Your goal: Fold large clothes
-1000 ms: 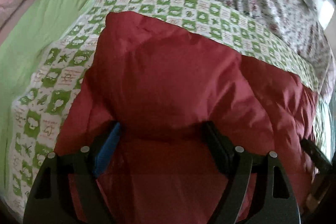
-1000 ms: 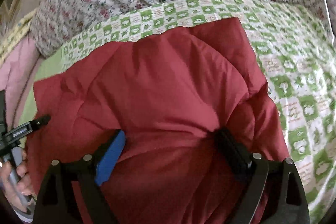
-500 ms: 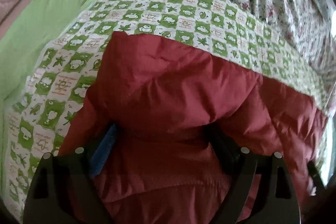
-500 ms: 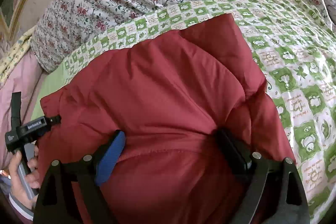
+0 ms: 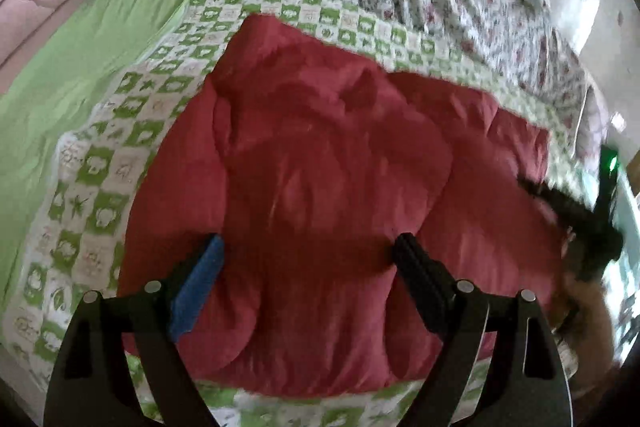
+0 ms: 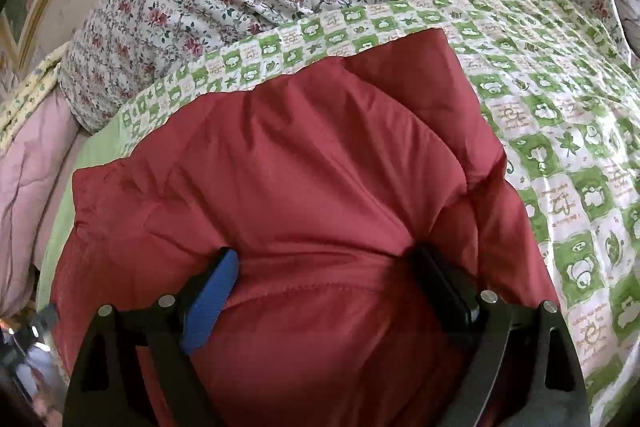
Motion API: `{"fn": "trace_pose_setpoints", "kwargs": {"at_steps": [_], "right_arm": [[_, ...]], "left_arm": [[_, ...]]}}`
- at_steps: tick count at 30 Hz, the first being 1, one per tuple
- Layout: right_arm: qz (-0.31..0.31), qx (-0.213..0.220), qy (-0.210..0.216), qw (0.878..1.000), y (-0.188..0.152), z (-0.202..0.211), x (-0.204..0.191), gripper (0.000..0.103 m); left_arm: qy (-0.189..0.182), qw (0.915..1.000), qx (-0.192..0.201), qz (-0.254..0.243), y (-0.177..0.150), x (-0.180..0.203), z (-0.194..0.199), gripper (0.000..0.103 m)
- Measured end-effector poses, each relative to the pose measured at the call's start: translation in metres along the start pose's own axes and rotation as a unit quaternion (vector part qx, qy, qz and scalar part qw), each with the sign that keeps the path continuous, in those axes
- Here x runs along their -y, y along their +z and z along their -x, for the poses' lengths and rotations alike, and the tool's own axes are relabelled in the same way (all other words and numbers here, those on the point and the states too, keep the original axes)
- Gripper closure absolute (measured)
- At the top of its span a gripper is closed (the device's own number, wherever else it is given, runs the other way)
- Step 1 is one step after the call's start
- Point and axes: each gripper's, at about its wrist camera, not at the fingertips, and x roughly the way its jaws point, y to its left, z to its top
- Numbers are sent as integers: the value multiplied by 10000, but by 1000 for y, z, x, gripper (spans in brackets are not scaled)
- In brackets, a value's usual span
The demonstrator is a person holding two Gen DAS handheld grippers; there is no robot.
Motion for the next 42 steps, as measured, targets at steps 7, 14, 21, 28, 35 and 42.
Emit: {"fn": "trace_pose_setpoints", "kwargs": {"at_steps": [7, 14, 21, 28, 35, 42], "right_arm": [[223, 496, 20, 9985, -27, 68, -14, 12], [951, 426, 112, 9945, -70, 101, -46, 12], [1442, 164, -525, 9880, -91, 75, -57, 12], [1019, 43, -266, 9944, -97, 69, -30, 10], [1106, 73, -269, 9935, -100, 69, -31, 10], [1243, -50, -255, 9919, -99, 64, -32, 8]], "left_arm": [[75, 9999, -21, -88, -2, -1, -10, 14], [10, 9999, 154, -74, -12, 8, 11, 15], [33, 9984, 74, -562, -31, 32, 10, 14], [106, 9982, 57, -594, -35, 34, 3, 14], [176, 9983, -61, -555, -34, 36, -4, 8], [423, 9971, -239, -581, -33, 41, -8, 6]]}}
